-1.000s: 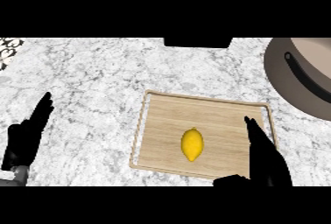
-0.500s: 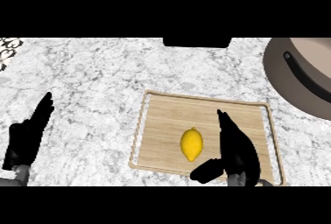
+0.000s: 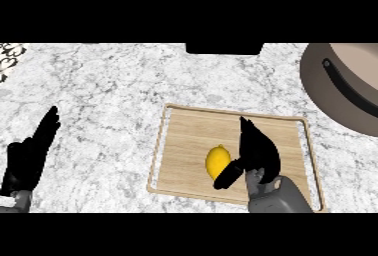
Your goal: Pick the lemon from the tray and place it in the pot
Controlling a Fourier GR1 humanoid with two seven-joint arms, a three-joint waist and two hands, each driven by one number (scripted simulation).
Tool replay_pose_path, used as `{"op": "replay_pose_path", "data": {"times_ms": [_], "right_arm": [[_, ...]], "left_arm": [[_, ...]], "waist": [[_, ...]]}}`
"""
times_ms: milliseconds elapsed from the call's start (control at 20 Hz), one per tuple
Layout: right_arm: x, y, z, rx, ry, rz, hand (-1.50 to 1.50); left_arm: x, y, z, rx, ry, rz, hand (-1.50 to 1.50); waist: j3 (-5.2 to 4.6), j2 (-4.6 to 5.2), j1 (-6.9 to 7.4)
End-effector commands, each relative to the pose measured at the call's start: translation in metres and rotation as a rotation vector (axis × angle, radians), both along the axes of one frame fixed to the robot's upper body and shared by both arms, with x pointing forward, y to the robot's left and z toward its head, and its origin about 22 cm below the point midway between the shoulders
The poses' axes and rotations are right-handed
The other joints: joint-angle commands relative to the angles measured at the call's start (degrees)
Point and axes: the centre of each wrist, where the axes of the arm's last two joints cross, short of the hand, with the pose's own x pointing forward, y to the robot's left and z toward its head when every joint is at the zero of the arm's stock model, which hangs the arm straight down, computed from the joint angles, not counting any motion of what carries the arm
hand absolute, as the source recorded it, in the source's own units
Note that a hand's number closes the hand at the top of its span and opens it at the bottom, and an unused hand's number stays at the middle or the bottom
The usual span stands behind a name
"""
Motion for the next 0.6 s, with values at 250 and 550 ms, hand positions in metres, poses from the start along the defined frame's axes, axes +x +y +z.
{"op": "replay_pose_path", "data": {"times_ms": [250,550], "right_arm": [[0.022,0.018,-0.006,-0.144,0.228,-0.094,-1.50],[0.034,0.024,-0.019,-0.162,0.259,-0.119,-1.50]], "left_arm": [[0.007,0.006,0.007,-0.015,0.000,0.027,0.00],[-0.002,0.009,0.001,0.019,0.011,0.016,0.00]], "waist": [[0.07,-0.21,-0.99],[0.08,-0.15,-0.75]]}}
